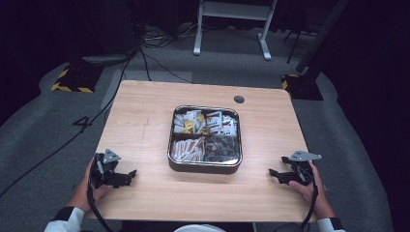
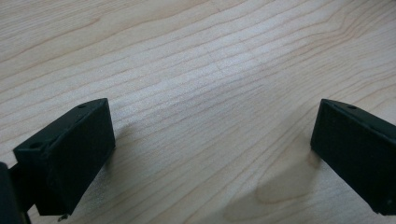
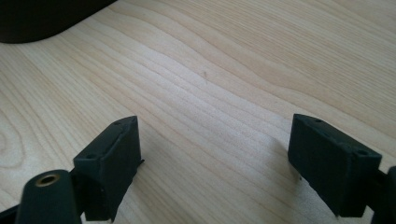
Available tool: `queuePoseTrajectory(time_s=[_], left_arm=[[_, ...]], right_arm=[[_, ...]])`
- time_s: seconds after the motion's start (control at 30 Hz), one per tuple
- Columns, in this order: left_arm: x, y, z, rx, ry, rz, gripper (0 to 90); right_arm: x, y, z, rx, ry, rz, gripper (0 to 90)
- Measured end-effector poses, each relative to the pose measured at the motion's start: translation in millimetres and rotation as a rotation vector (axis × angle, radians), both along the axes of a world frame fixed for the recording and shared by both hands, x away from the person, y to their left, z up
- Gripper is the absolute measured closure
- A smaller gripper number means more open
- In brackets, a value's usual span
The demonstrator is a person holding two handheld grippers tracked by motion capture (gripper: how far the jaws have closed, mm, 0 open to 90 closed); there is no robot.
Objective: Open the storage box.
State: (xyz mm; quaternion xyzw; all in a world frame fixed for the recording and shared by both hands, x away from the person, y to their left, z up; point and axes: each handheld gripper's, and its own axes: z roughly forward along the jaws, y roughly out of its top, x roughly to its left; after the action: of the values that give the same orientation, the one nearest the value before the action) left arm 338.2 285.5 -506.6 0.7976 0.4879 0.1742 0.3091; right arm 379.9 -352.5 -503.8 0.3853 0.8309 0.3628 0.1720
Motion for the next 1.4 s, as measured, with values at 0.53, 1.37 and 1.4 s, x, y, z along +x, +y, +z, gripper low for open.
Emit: queuePoseTrajectory(time_s=[0.53, 1.37, 1.4], left_arm=[[1.4, 4.1, 0.5, 0.003, 0.006, -0.057, 0.2], [2.3, 4.9, 0.1, 0.001, 0.001, -0.068, 0.0], [2.3, 4.9, 0.1, 0.001, 0.001, -0.068, 0.0]], right_arm=[[2.3, -2.5, -0.6, -0.003, -0.001, -0.023, 14.9], [20.0, 16.9, 34.4, 0.013, -0.019, 0.038, 19.5], [21.1, 19.6, 37.1, 0.014, -0.023, 0.045, 19.6]])
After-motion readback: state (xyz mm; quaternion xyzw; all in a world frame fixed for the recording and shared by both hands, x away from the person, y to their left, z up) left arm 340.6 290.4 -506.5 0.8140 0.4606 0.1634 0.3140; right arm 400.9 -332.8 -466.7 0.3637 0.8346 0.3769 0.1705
